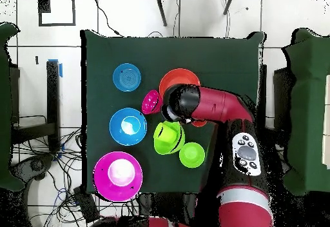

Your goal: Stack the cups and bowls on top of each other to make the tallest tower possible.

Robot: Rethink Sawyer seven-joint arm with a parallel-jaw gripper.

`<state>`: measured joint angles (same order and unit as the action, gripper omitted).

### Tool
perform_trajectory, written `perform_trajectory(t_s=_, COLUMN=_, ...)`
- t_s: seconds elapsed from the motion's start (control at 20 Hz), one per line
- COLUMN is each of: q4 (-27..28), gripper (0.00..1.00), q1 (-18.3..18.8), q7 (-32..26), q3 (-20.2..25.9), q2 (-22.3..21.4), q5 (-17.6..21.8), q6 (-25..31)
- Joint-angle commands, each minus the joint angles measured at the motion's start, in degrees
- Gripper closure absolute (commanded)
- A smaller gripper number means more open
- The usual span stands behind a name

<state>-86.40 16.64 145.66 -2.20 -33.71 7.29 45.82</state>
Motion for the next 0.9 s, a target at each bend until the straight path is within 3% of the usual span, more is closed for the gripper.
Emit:
perform_trajectory(t_s=0.05, q4=4.1, gripper=0.0, q1=0.4, q7=-3.6, q3=6.3, q2=0.5, q5=-1.4, q6=4.5)
perform_trajectory(t_s=0.45, q4=2.8, gripper=0.0, q1=1.1, q7=-1.3, q3=5.9, q2=-0.9, q5=-4.0, q6=4.0)
perform_trajectory(t_s=0.7, q4=4.7, gripper=0.0, q1=-1.3, q7=3.2, q3=4.0, q2=2.0, q5=-4.6, q6=2.3)
perform_trajectory(t_s=0.9, q4=6.0, gripper=0.0, q1=-1.0, q7=4.3, q3=5.9, q2=6.1, q5=-7.6, q6=-1.2)
